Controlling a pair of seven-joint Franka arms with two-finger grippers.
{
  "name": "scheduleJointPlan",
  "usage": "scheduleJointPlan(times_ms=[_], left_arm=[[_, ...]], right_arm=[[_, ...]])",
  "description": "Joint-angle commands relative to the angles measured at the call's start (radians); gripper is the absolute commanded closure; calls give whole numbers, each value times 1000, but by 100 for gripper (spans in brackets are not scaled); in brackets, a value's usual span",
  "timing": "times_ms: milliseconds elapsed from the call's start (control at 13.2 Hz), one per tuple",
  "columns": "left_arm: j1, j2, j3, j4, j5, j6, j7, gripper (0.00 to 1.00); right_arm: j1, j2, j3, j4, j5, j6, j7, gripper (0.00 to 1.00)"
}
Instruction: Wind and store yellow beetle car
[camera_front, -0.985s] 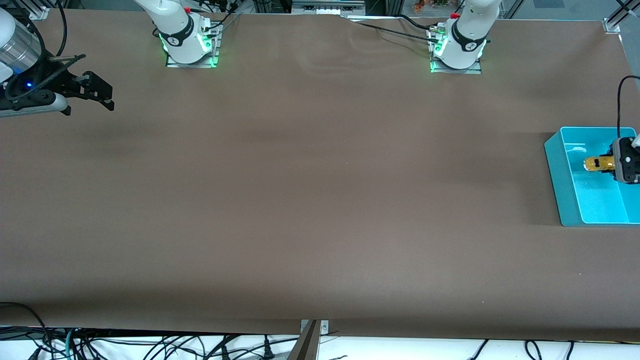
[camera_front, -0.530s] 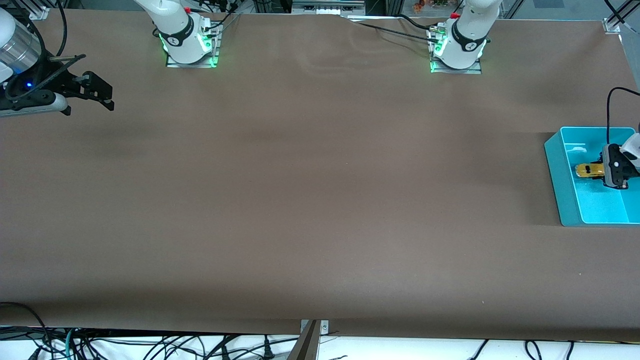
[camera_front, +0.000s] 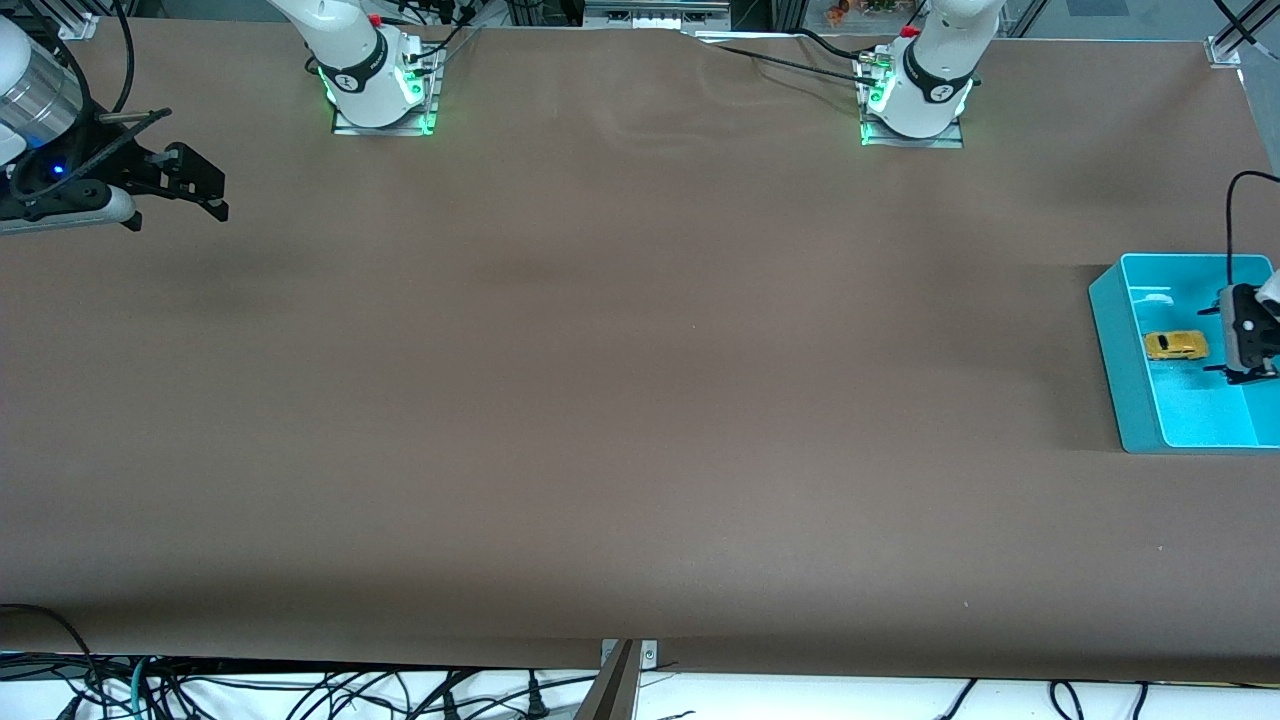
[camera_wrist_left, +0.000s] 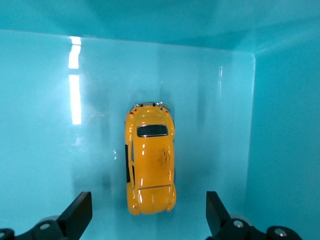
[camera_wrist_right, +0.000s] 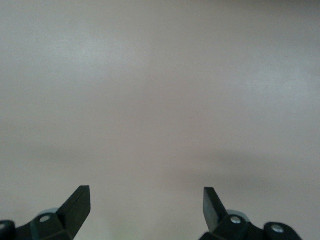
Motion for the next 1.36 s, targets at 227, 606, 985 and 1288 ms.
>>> scheduleJointPlan(times_ms=[227,606,985,1288], left_arm=[[-26,-224,-64,44,-48,-278,-154,0],[-26,-225,-224,211,-48,-591,-517,0],[-26,-231,-427,285,-48,-726,-919,0],[-83,-314,-511,295,-51,-772,-1228,0]], right_arm=[[3,1,-3,16,-7,-16,-10,0],[3,1,-3,16,-6,-16,-12,0],[3,1,-3,16,-6,-16,-12,0],[3,1,-3,16,-6,-16,-12,0]])
